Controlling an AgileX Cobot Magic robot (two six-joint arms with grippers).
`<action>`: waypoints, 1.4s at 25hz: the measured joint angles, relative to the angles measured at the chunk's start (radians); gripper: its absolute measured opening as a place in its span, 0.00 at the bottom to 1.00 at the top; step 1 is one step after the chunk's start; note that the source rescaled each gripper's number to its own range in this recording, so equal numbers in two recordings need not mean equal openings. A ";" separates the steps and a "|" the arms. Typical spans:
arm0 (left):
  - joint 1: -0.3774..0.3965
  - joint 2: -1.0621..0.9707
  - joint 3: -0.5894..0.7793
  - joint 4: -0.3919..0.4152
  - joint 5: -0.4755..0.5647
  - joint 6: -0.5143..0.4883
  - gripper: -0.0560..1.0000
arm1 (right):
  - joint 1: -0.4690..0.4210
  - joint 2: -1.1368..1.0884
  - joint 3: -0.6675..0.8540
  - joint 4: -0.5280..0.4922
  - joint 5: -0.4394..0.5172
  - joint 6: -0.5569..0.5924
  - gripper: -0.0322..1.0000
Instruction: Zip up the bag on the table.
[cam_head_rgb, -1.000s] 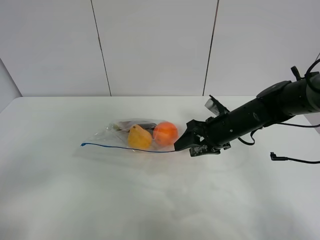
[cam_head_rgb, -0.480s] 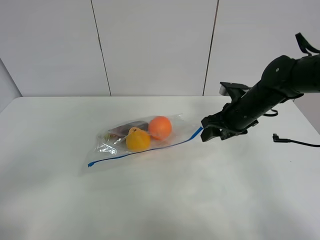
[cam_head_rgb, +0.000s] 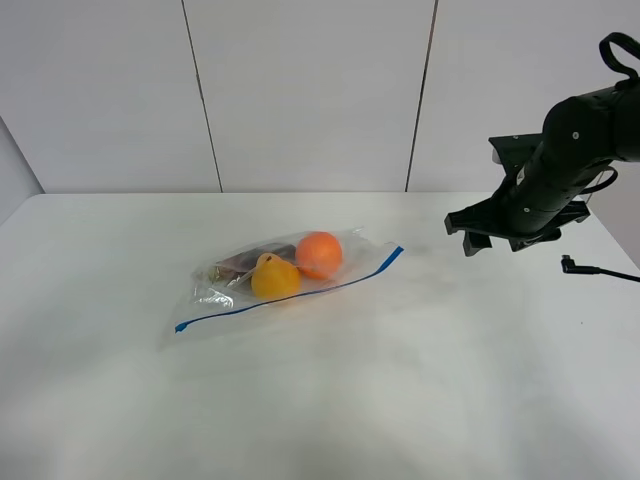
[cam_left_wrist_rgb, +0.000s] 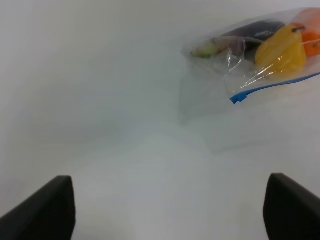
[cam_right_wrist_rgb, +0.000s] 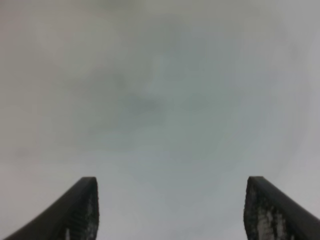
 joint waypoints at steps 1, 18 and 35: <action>0.000 0.000 0.000 0.000 0.000 0.000 0.92 | 0.000 -0.005 0.000 -0.004 -0.004 0.003 1.00; 0.000 0.000 0.000 0.000 0.000 0.000 0.92 | 0.000 -0.262 0.000 -0.008 0.091 -0.065 1.00; 0.000 0.000 0.000 0.000 0.000 0.002 0.92 | 0.000 -0.812 0.003 0.069 0.275 -0.068 1.00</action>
